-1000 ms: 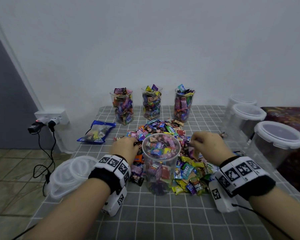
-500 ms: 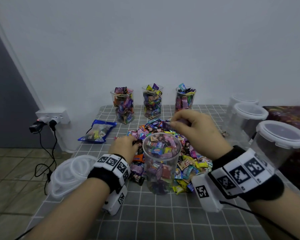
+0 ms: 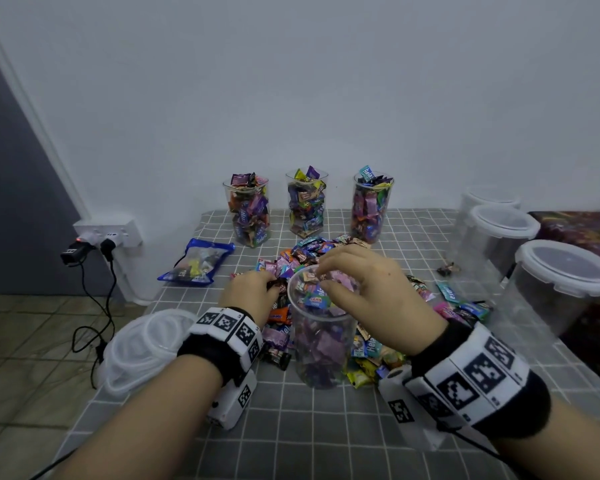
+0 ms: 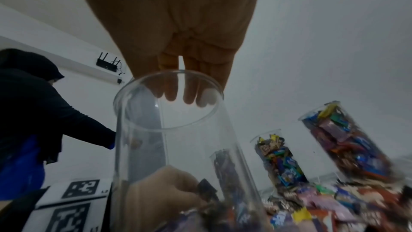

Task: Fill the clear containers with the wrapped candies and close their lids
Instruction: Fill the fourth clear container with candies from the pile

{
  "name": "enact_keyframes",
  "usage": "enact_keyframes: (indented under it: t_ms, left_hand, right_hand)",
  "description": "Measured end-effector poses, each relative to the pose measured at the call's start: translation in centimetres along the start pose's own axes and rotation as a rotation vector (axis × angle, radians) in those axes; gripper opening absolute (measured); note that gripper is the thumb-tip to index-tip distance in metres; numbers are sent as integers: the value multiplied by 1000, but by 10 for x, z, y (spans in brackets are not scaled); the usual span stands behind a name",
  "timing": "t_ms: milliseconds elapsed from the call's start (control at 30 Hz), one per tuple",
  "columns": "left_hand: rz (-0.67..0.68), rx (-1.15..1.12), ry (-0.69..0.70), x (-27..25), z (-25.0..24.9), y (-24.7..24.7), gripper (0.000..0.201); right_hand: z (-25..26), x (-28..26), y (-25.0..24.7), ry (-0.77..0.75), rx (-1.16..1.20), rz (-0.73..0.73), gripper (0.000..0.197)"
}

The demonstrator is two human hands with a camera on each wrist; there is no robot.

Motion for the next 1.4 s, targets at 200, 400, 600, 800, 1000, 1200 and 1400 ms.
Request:
enact_keyframes:
  t_ms: [200,400,600,800,1000,1200,1400]
  left_hand:
    - [-7,-1,6,0,0,1,26]
    - [-4,-62,9,1,2,1,26]
    - [-74,-146,-23,-1,8,-2,21]
    - [-161,-316,-13,-4,7,-19,22]
    - [-234,-575,89,-12,-18,-60,13]
    - [-198,-659,237,-23,-44,-88,10]
    - [-11,-522,363,-31,-57,-81,10]
  right_hand:
    - [-20,-15,11,347,385,70,82]
    - [-30,-22,23,440,671,128,86]
    - [-33,-23,25,436,726,83,87]
    - [-32,-24,24,437,711,85,85]
    - [-30,-25,24,443,688,85,82]
    - [-29,-25,24,450,697,79,76]
    - [-25,-25,22,460,708,93,67]
Point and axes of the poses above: each hand's wrist, its own x-axis towards the middle knuckle, its own y-axis out of the palm, z = x × y, the point moved 2 cm from there along x, towards the middle knuckle, and after that the axes turned 4 degrees about x, right-handed, at the moved point
